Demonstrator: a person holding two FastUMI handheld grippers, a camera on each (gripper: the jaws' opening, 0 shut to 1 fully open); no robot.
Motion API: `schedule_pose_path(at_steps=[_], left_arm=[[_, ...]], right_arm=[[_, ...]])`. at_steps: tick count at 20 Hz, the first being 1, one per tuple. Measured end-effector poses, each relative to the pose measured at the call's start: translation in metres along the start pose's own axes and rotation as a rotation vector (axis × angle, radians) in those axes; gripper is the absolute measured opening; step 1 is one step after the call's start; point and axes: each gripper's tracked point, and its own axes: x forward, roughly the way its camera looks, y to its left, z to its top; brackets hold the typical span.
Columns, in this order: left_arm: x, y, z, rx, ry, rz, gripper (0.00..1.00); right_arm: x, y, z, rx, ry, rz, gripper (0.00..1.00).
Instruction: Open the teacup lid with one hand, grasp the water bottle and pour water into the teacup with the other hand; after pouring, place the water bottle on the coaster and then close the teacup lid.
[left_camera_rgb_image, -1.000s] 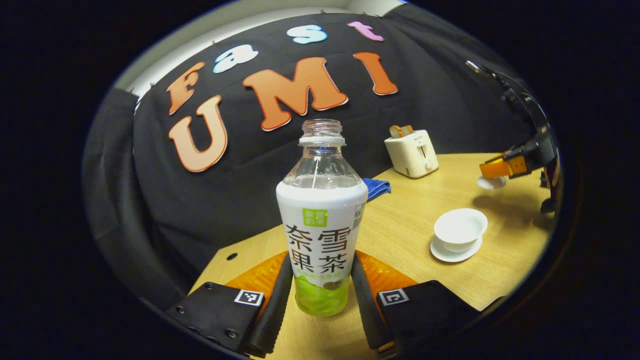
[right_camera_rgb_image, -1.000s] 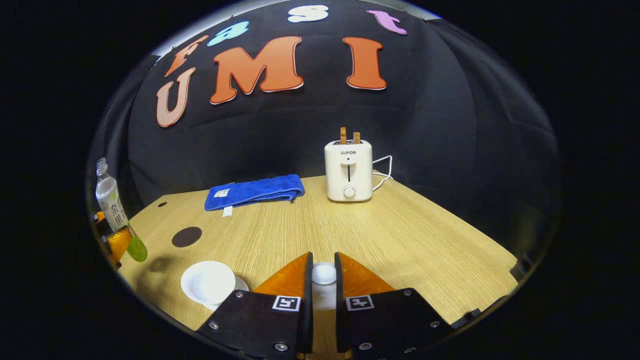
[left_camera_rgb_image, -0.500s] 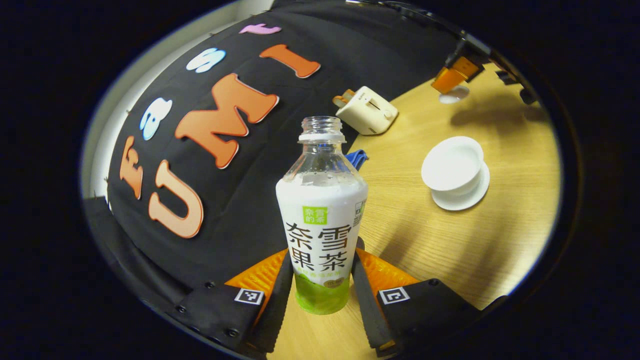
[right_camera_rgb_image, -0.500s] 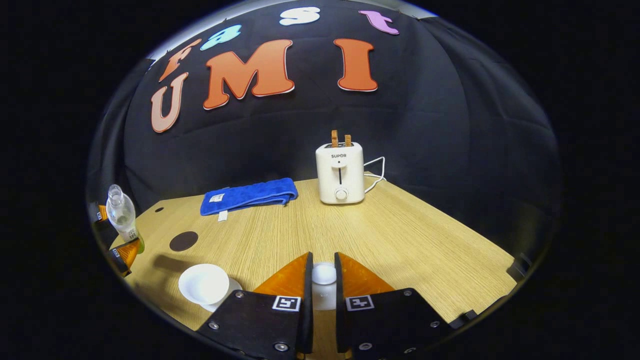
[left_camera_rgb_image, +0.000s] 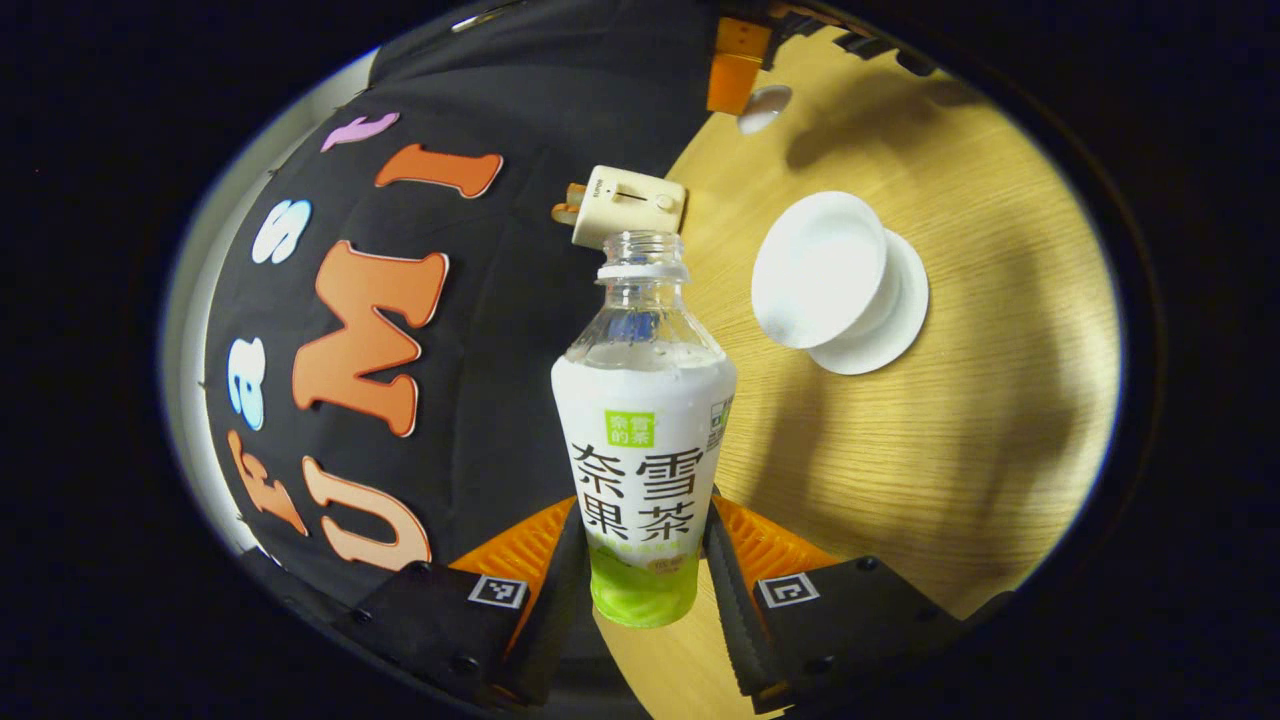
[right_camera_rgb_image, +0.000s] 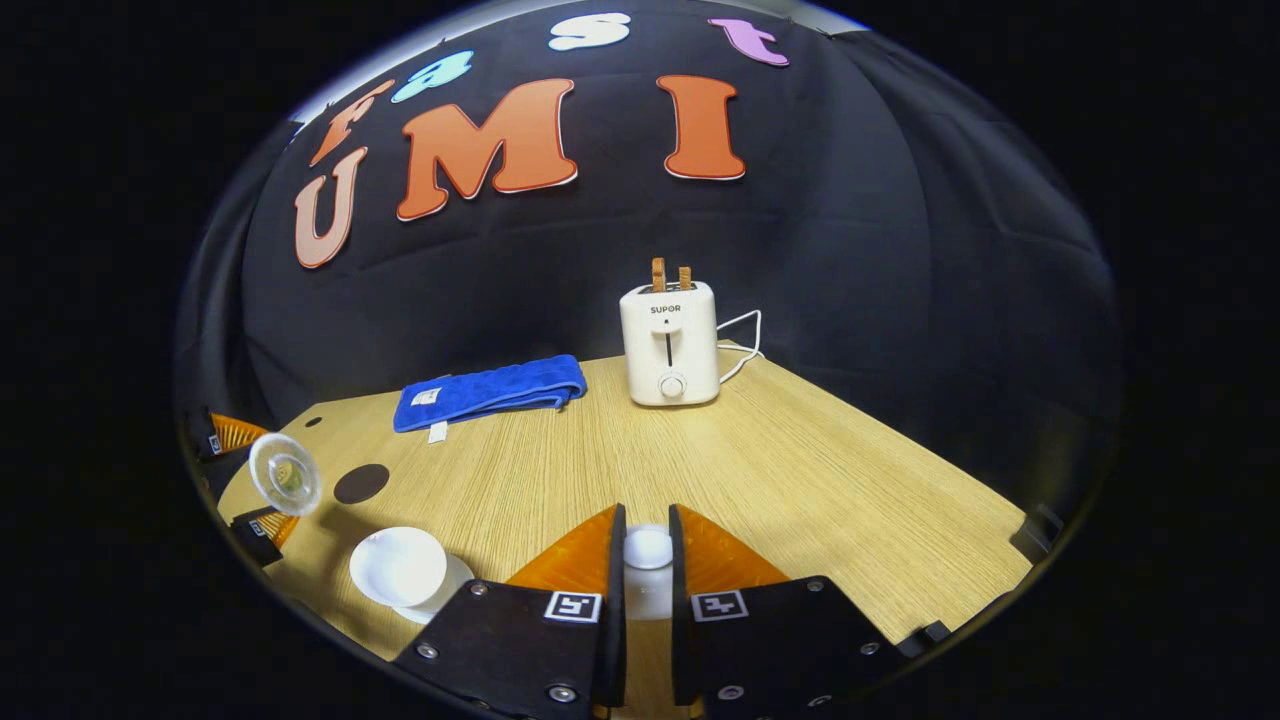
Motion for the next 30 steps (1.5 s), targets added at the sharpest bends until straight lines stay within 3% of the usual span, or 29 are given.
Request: schedule_pose_path(at_steps=[6, 13, 19, 30], left_arm=[[0.004, -0.009, 0.011, 0.174, 0.006, -0.058, 0.69], [0.009, 0.001, 0.015, 0.341, 0.025, -0.067, 0.69], [0.010, 0.006, 0.016, 0.429, 0.036, -0.083, 0.69], [0.009, 0.022, 0.020, 0.583, 0.049, -0.045, 0.69]], right_arm=[[0.000, -0.005, 0.000, 0.008, 0.003, -0.006, 0.18], [-0.002, -0.007, 0.000, 0.012, 0.004, -0.005, 0.18], [-0.003, -0.009, 0.001, 0.016, 0.002, -0.007, 0.19], [-0.003, -0.010, 0.000, 0.016, 0.006, -0.006, 0.18]])
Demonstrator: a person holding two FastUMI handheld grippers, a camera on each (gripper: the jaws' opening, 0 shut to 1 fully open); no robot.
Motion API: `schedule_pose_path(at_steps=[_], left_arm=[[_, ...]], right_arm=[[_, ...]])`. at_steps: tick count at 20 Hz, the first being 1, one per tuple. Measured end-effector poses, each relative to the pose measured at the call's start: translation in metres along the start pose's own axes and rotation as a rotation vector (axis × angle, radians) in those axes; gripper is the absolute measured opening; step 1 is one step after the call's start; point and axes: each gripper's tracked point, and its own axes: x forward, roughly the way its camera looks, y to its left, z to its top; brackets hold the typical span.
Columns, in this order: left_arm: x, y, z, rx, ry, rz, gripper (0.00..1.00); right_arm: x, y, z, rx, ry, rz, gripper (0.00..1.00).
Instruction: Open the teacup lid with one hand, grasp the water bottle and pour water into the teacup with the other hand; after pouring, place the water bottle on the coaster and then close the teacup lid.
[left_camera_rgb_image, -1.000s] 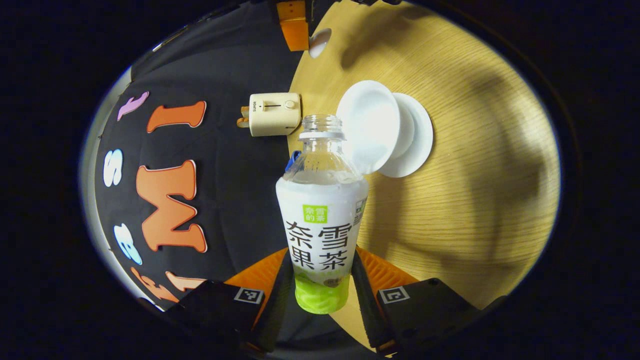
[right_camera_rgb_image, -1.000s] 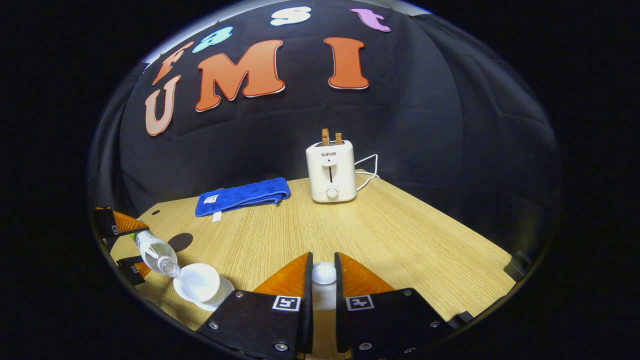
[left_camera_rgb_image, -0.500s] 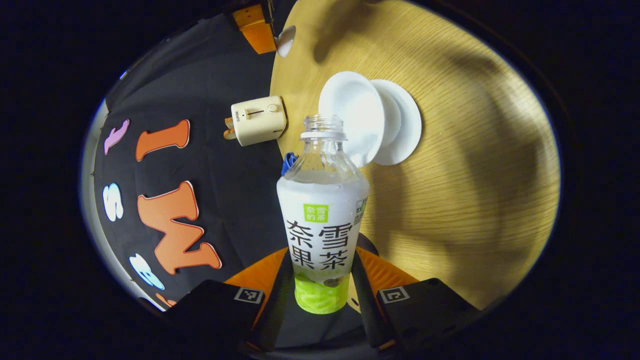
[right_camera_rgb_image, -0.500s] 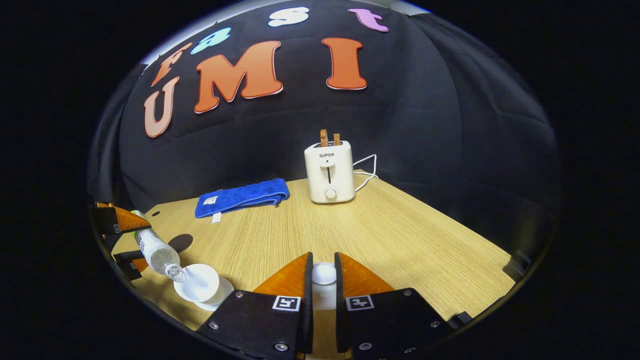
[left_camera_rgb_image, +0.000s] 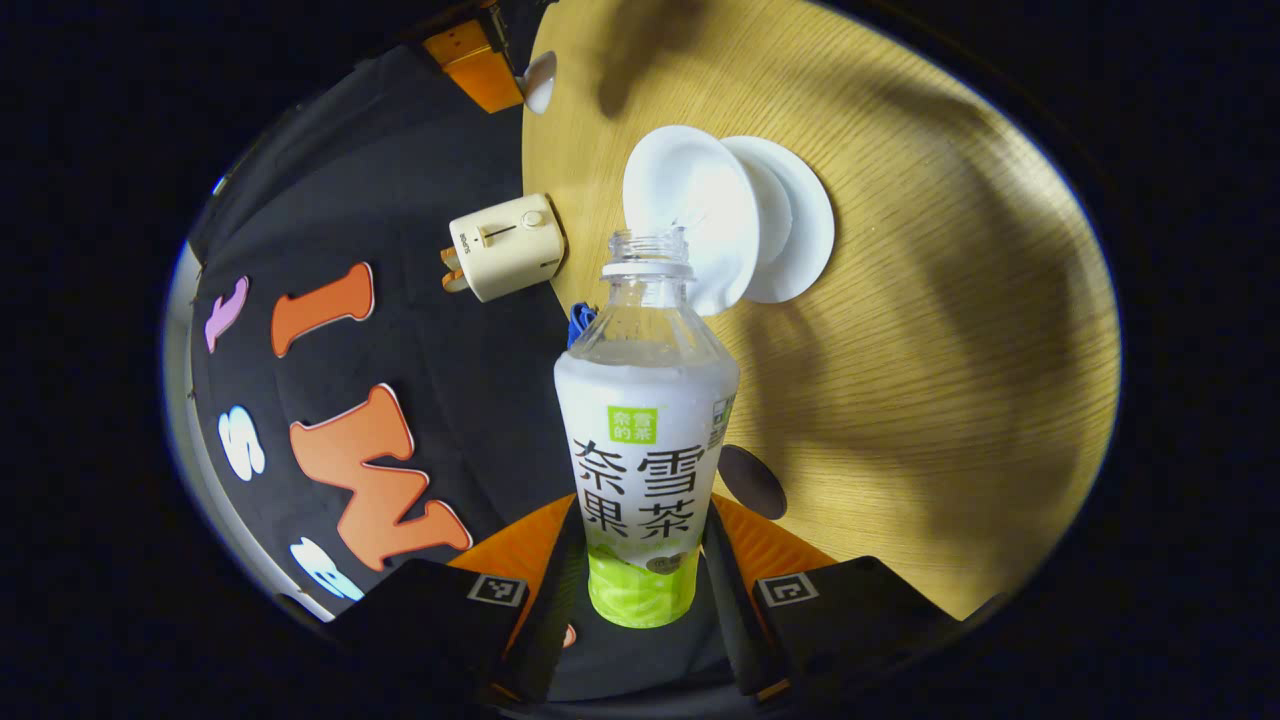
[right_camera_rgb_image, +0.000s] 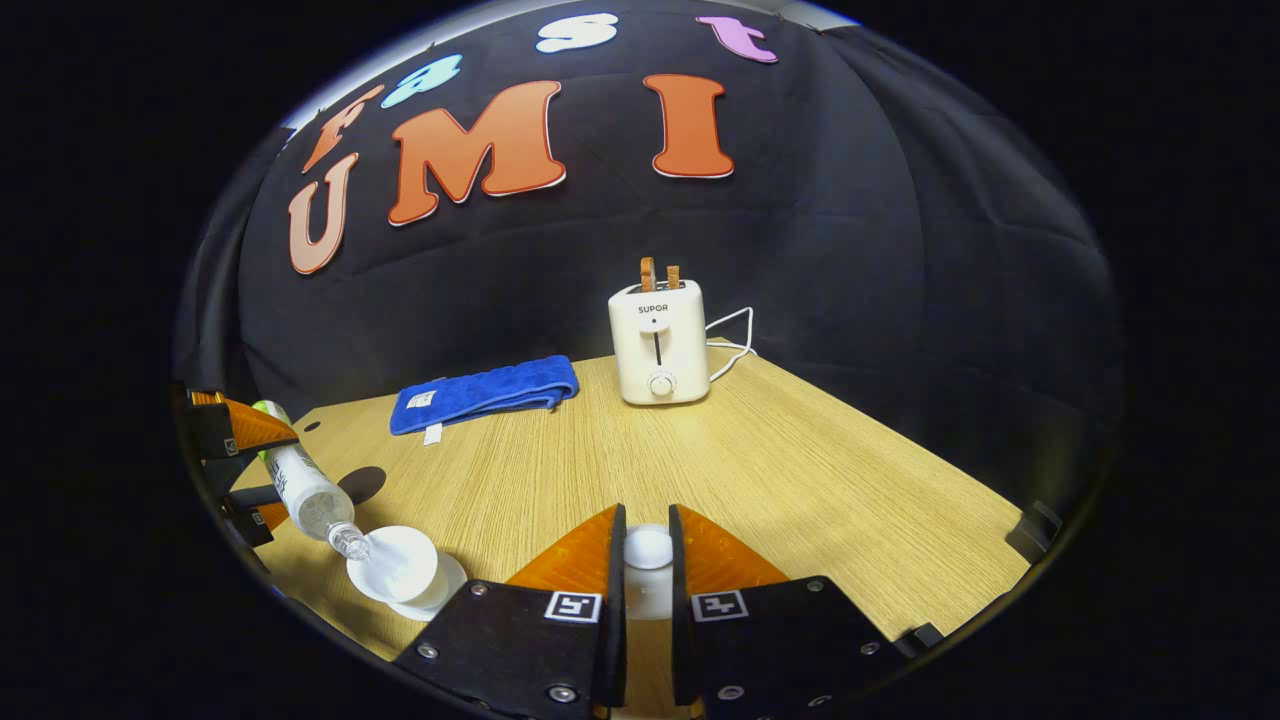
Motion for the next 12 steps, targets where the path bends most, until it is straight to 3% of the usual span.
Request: schedule_pose_path(at_steps=[3, 4, 5, 12], left_arm=[[-0.003, 0.009, 0.005, 0.035, -0.015, 0.019, 0.68], [-0.004, 0.011, 0.007, 0.044, -0.018, 0.023, 0.67], [-0.003, 0.011, 0.009, 0.051, -0.021, 0.022, 0.67], [-0.006, 0.012, 0.010, 0.078, -0.014, 0.021, 0.68]], right_arm=[[0.001, 0.000, -0.002, 0.000, 0.006, 0.001, 0.19], [0.001, 0.000, -0.001, 0.001, 0.007, 0.002, 0.14], [0.001, -0.001, -0.001, 0.001, 0.006, 0.001, 0.18], [-0.001, -0.005, 0.000, 0.010, 0.004, -0.003, 0.18]])
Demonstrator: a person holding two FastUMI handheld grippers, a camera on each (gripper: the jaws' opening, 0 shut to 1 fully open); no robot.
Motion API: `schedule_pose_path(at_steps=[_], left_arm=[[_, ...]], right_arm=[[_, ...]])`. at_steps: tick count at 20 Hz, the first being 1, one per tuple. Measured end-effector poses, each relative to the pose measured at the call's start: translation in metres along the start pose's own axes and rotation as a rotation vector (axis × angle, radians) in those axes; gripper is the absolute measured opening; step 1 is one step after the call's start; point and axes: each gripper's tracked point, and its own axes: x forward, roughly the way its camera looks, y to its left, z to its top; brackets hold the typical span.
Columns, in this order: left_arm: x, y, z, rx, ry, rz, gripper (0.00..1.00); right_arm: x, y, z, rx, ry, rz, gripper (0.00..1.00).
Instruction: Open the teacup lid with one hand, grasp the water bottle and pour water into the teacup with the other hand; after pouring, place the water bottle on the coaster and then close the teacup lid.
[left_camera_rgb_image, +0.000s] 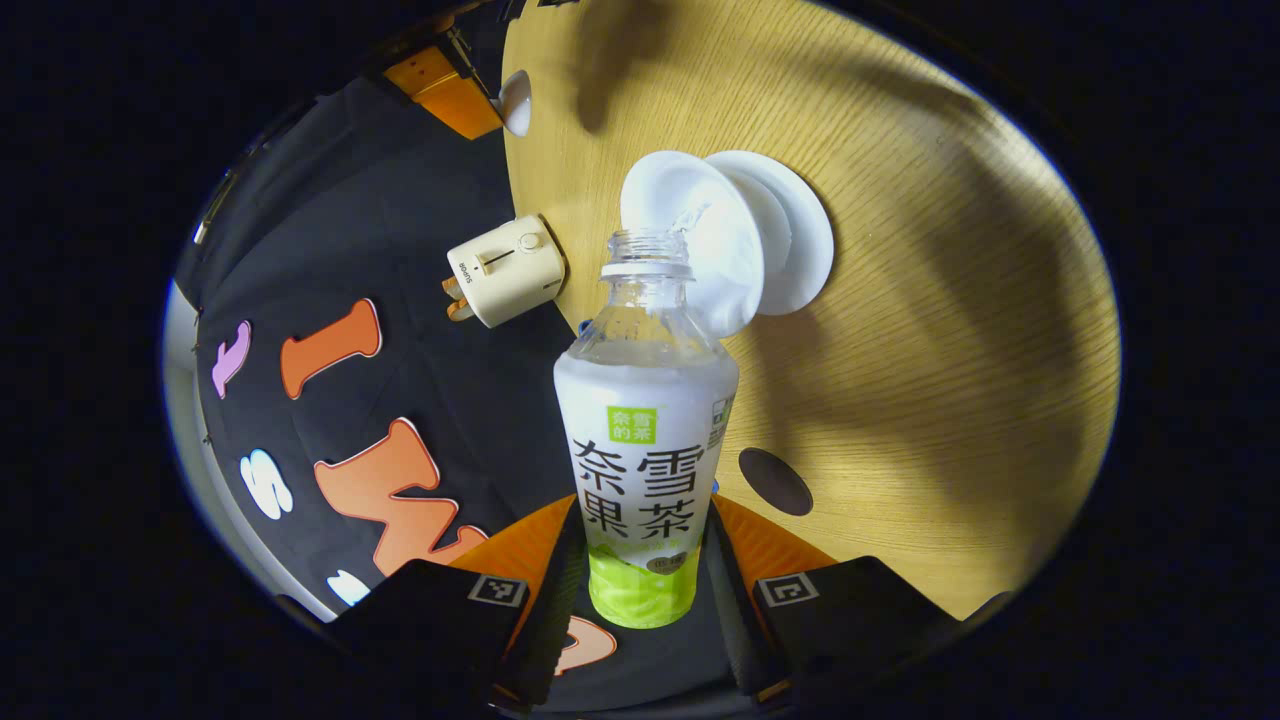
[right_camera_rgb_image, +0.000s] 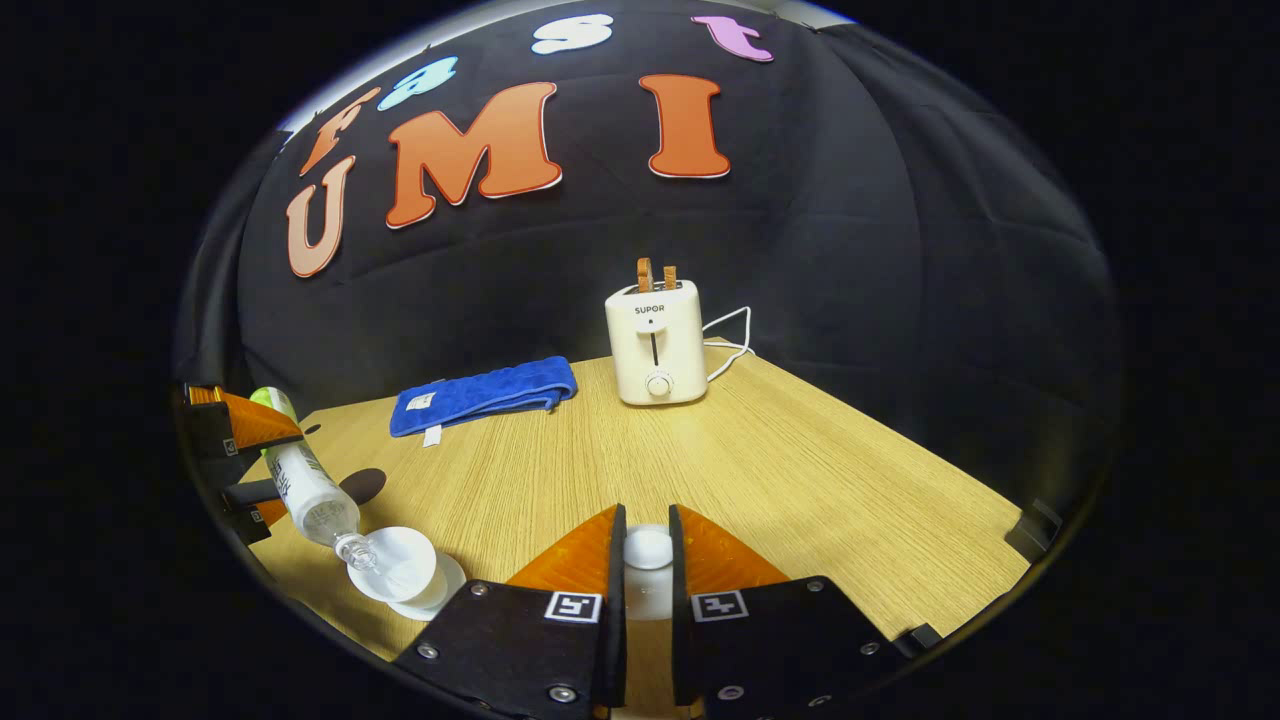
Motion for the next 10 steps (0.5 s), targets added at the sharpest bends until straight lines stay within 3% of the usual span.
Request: schedule_pose_path(at_steps=[4, 8, 10], left_arm=[[0.000, 0.001, 0.000, -0.006, -0.006, 0.002, 0.67], [0.002, -0.008, 0.007, -0.151, -0.029, -0.026, 0.66], [0.000, -0.010, 0.009, -0.224, -0.036, -0.026, 0.67]], right_arm=[[0.000, -0.002, -0.001, 0.007, 0.004, -0.003, 0.18], [-0.001, -0.001, 0.000, 0.016, 0.001, 0.004, 0.14], [0.000, -0.002, 0.000, 0.017, 0.003, 0.003, 0.18]])
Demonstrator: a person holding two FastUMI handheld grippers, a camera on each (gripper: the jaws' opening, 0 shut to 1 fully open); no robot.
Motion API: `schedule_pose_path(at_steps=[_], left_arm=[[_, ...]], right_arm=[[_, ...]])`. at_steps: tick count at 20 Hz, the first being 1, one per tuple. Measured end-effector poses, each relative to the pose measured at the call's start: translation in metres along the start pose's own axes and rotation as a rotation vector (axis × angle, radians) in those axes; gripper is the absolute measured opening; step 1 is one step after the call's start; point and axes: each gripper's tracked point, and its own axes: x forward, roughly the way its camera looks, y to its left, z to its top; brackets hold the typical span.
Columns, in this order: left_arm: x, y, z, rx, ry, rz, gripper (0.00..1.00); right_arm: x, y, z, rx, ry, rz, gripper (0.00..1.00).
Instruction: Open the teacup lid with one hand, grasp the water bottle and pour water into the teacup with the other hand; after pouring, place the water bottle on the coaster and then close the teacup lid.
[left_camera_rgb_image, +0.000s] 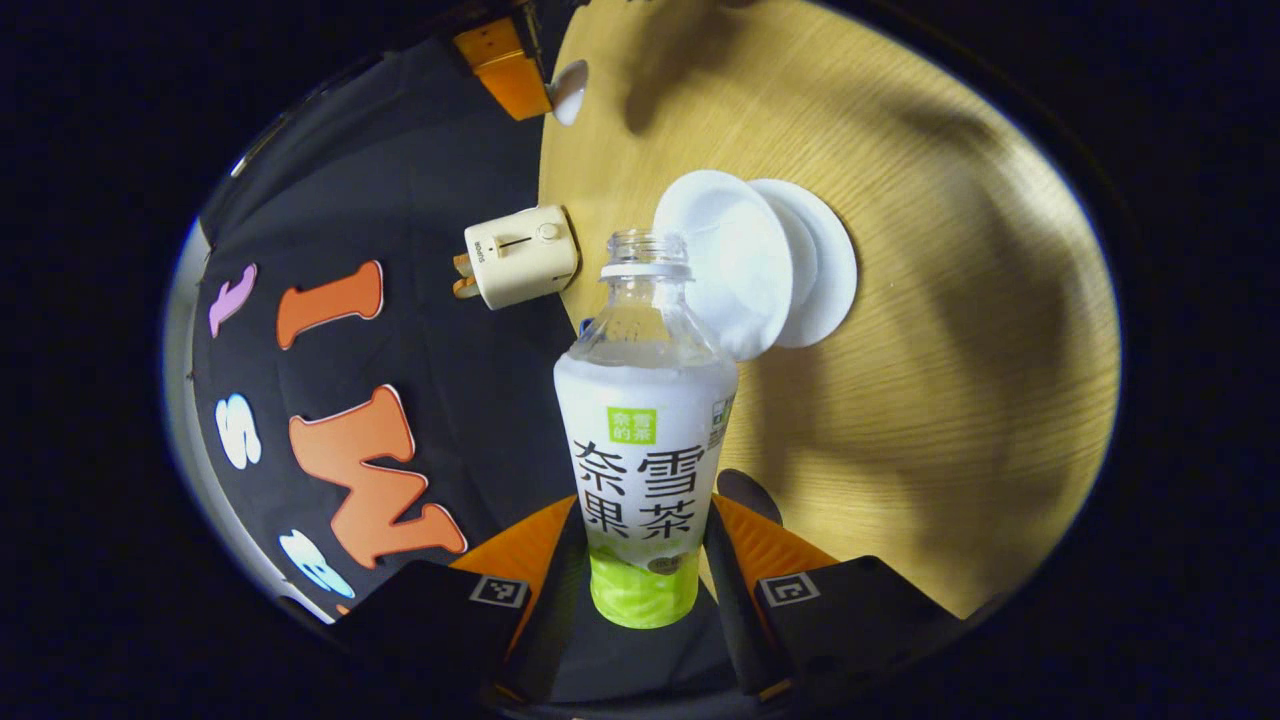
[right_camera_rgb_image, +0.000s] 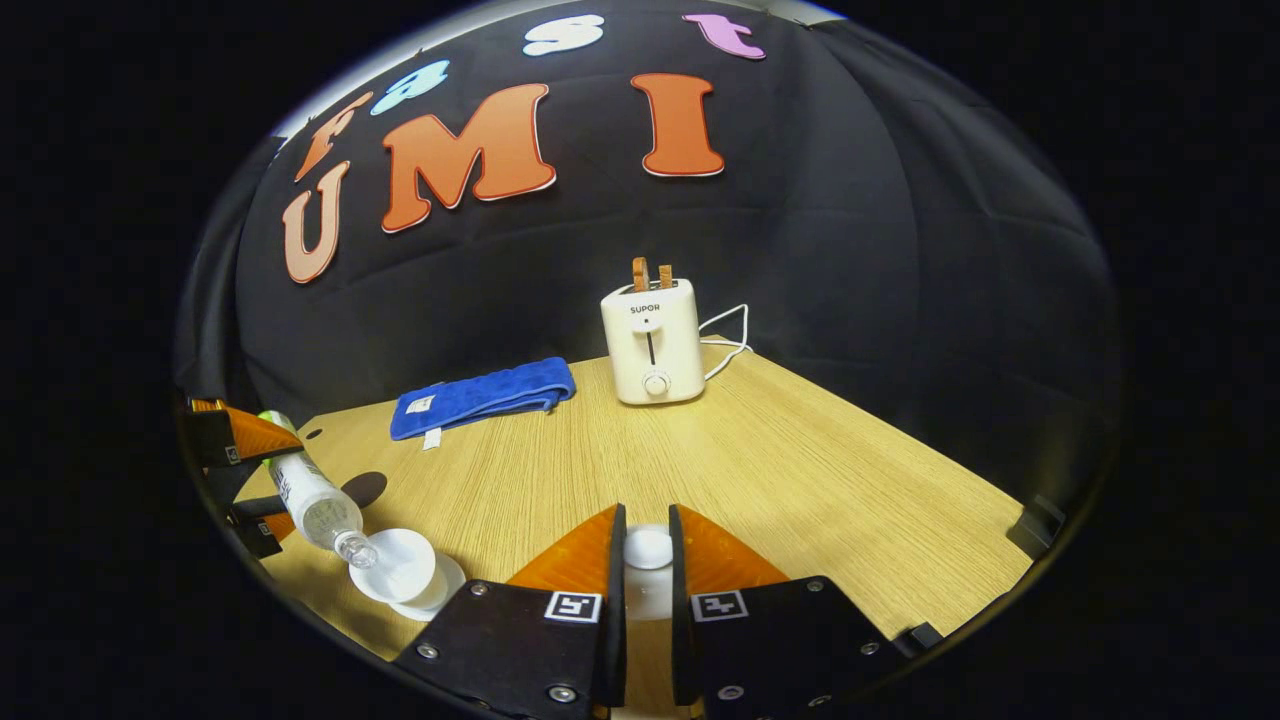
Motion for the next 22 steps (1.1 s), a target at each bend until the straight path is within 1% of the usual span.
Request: schedule_pose_path(at_steps=[2, 3, 4, 5, 6, 7, 8, 9, 10, 11, 12, 13, 15, 16, 17, 18, 20, 21, 22], left_arm=[[0.001, -0.004, 0.002, -0.103, -0.035, -0.001, 0.67], [0.002, -0.007, 0.000, -0.165, -0.040, -0.009, 0.69], [0.003, -0.010, -0.003, -0.236, -0.040, -0.016, 0.65], [0.001, -0.013, -0.009, -0.310, -0.042, -0.025, 0.69], [-0.002, -0.014, -0.014, -0.393, -0.043, -0.032, 0.66], [-0.004, -0.016, -0.018, -0.468, -0.044, -0.040, 0.69], [-0.005, -0.020, -0.022, -0.547, -0.049, -0.049, 0.69], [-0.006, -0.021, -0.027, -0.628, -0.047, -0.057, 0.65], [-0.005, -0.022, -0.033, -0.705, -0.046, -0.065, 0.69], [-0.005, -0.022, -0.036, -0.775, -0.049, -0.069, 0.69], [-0.005, -0.020, -0.040, -0.844, -0.056, -0.071, 0.65], [-0.003, -0.018, -0.042, -0.912, -0.066, -0.081, 0.69], [0.006, -0.012, -0.044, -1.063, -0.090, -0.101, 0.65], [0.010, -0.008, -0.047, -1.145, -0.103, -0.100, 0.65], [0.008, -0.006, -0.053, -1.230, -0.118, -0.090, 0.69], [0.009, 0.001, -0.060, -1.324, -0.129, -0.081, 0.65], [0.013, 0.010, -0.076, -1.504, -0.146, -0.069, 0.65], [0.019, 0.012, -0.084, -1.583, -0.154, -0.071, 0.69], [0.029, 0.015, -0.092, -1.652, -0.162, -0.060, 0.66]], right_arm=[[-0.001, -0.001, 0.000, 0.003, 0.000, 0.000, 0.18], [-0.001, -0.001, 0.001, 0.007, -0.001, 0.001, 0.19], [-0.001, -0.004, 0.002, 0.011, -0.003, -0.005, 0.19], [-0.001, -0.006, 0.002, 0.012, -0.005, -0.011, 0.18], [-0.001, -0.008, 0.002, 0.014, -0.006, -0.016, 0.18], [-0.001, -0.008, 0.002, 0.015, -0.005, -0.019, 0.18], [-0.002, -0.009, 0.002, 0.016, -0.004, -0.020, 0.18], [-0.001, -0.008, 0.001, 0.015, -0.002, -0.019, 0.18], [-0.001, -0.006, 0.001, 0.013, -0.001, -0.017, 0.18], [-0.001, -0.004, 0.001, 0.008, 0.000, -0.015, 0.18], [-0.001, -0.003, 0.000, 0.003, 0.001, -0.013, 0.18], [-0.001, -0.001, 0.000, 0.000, 0.001, -0.011, 0.18], [-0.001, 0.001, -0.001, -0.005, 0.002, -0.009, 0.18], [-0.001, 0.002, -0.001, -0.007, 0.001, -0.008, 0.19], [-0.001, 0.003, -0.001, -0.011, 0.002, -0.007, 0.19], [-0.001, 0.002, -0.001, -0.012, 0.002, -0.008, 0.19], [0.001, 0.002, -0.003, -0.015, 0.006, -0.012, 0.19], [0.001, 0.002, -0.004, -0.019, 0.009, -0.014, 0.19], [0.002, 0.002, -0.005, -0.020, 0.014, -0.016, 0.19]])
